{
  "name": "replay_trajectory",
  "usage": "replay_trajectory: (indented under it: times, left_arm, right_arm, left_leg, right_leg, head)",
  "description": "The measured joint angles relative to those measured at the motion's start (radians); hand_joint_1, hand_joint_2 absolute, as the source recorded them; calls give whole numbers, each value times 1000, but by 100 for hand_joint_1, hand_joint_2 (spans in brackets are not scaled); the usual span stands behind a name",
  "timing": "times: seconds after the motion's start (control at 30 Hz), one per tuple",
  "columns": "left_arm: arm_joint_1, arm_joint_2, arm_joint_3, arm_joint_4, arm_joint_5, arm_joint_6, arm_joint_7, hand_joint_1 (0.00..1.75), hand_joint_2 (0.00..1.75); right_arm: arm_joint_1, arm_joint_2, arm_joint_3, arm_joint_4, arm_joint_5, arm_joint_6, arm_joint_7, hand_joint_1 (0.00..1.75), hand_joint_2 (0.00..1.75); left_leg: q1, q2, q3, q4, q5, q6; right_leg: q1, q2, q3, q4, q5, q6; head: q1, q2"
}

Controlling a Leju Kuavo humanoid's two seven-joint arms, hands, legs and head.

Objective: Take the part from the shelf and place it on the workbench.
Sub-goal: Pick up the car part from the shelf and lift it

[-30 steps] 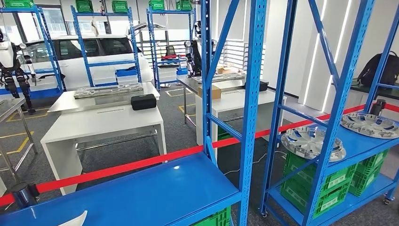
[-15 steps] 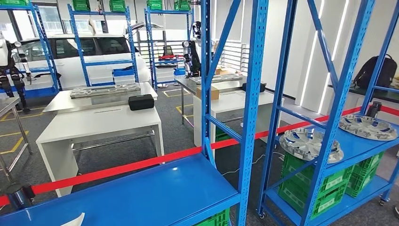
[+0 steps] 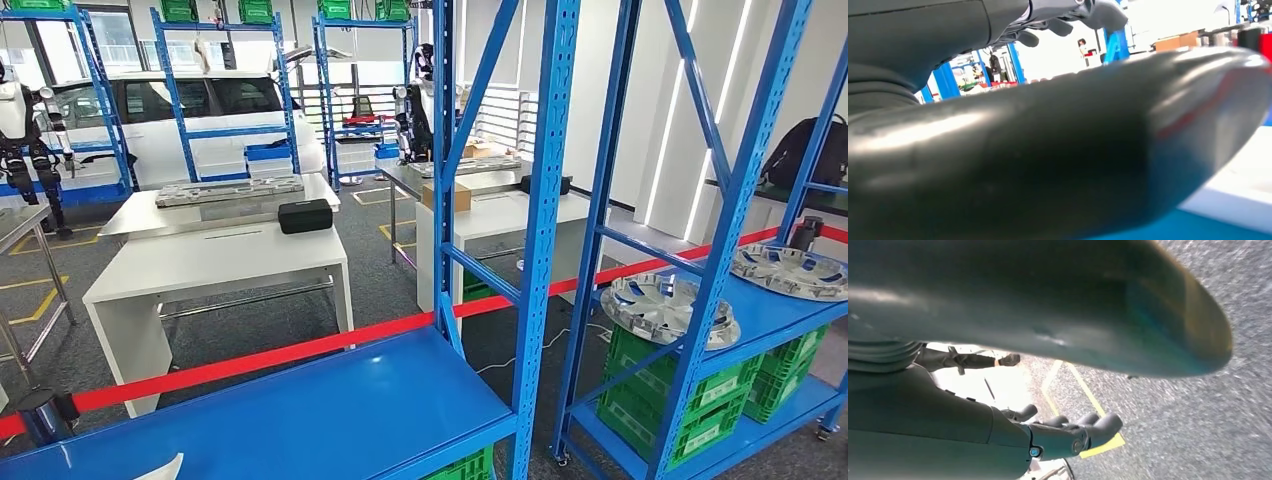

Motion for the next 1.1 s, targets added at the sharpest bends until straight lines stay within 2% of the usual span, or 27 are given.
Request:
replay_trajectory:
  times: [0.07, 0.1, 0.17, 0.2, 0.23, 0.27, 0.3, 0.33, 0.37, 0.4, 0.43, 0.53, 0.7, 0.9, 1.03, 1.1]
  left_arm:
    - [0, 1, 1, 0, 0, 0, 3, 0, 0]
    - [-1, 3, 1, -1, 0, 0, 4, 0, 0]
    - [1, 4, 2, 1, 0, 0, 6, 0, 0]
    - [5, 4, 3, 3, 0, 0, 7, 0, 0]
    - [8, 4, 4, 4, 0, 0, 7, 0, 0]
    - [10, 4, 5, 4, 0, 0, 7, 0, 0]
    - [11, 4, 5, 4, 0, 0, 7, 0, 0]
    - [10, 4, 5, 4, 0, 0, 7, 0, 0]
    - [9, 5, 5, 4, 0, 0, 7, 0, 0]
    - [8, 5, 5, 3, 0, 0, 7, 0, 0]
    - [7, 4, 6, 3, 0, 0, 7, 0, 0]
    - [8, 3, 6, 3, -1, 0, 6, 0, 0]
    - [8, 0, 7, 4, 0, -3, -6, 0, 0]
    - [8, -4, 7, 4, 0, -9, -8, 0, 0]
    - [8, -4, 7, 4, 0, -11, -8, 0, 175]
    - [8, -4, 7, 4, 0, -12, -7, 0, 175]
  right_arm:
    - [-2, 0, 0, 0, 1, 0, 0, 0, 0]
    - [-2, 0, 0, 0, 2, 0, 0, 0, 0]
    - [-1, 0, 0, 0, 2, 0, 0, 0, 0]
    - [0, 0, 0, 0, 2, 0, 0, 0, 0]
    - [0, 0, 0, 0, 2, 0, 0, 0, 0]
    - [0, 0, 0, 0, 2, 0, 0, 0, 0]
    - [0, 0, 0, 0, 2, 0, 0, 0, 0]
    - [0, 0, 0, 0, 1, 0, 0, 0, 0]
    - [0, 0, 0, 0, 0, -1, 0, 0, 0]
    - [0, 0, 0, 0, -1, -1, 0, 0, 0]
    - [0, 0, -1, 0, -2, -2, 0, 0, 0]
    - [3, -1, -2, 0, -5, -5, -1, 0, 0]
    - [4, -1, -4, 0, -5, -8, -1, 0, 0]
    - [4, 0, -6, 0, -5, -8, -1, 0, 0]
    - [4, 0, -6, 0, -5, -8, -1, 0, 0]
    - [4, 0, -6, 0, -5, -7, -1, 0, 0]
  left_leg:
    - [2, 0, -10, 23, -17, -11]
    - [3, 1, -28, 62, -39, -16]
    - [4, 1, -92, 191, -95, -22]
    - [4, 1, -124, 247, -112, -24]
    - [4, 1, -142, 276, -112, -24]
    - [4, 1, -141, 265, -92, -23]
    - [4, 1, -120, 214, -57, -19]
    - [3, 1, -87, 142, -19, -14]
    - [0, 1, -52, 73, 7, -8]
    - [-2, 1, -27, 23, 22, -4]
    - [-4, 1, -14, -4, 26, -3]
    - [-5, -1, -10, -12, 26, -5]
    - [-6, -2, -10, -11, 24, 6]
    - [-7, -1, -10, -10, 23, 12]
    - [-8, -1, -10, -10, 23, 12]
    - [-8, -1, -10, -10, 23, 12]
  right_leg:
    - [-3, 0, 5, -7, 2, -13]
    - [-5, 0, 8, -10, 3, -18]
    - [-5, 1, 10, -10, 0, -24]
    - [-5, 1, 11, -10, -1, -25]
    - [-5, 1, 11, -10, -2, -25]
    - [-5, 1, 13, -10, -3, -24]
    - [-5, 1, 16, -10, -4, -23]
    - [-5, 1, 19, -10, -6, -21]
    - [-3, 1, 20, -9, -8, -18]
    - [-2, 1, 21, -9, -9, -13]
    - [0, 1, 20, -8, -10, -12]
    - [2, 2, 21, -10, -9, -15]
    - [1, 2, 28, -23, -4, -6]
    - [0, 2, 29, -27, -2, 4]
    - [0, 2, 29, -27, -2, 6]
    - [0, 2, 29, -27, -2, 6]
  head:
    - [-1, 0]
    - [-3, 0]
    - [-7, 0]
    - [-7, 0]
    - [-8, 0]
    - [-8, 0]
    - [-9, 0]
    - [-9, 0]
    - [-9, 0]
    - [-9, 0]
    - [-8, 0]
    - [-4, 0]
    - [-2, 0]
    - [-2, 0]
    - [-2, 0]
    - [-3, 0]
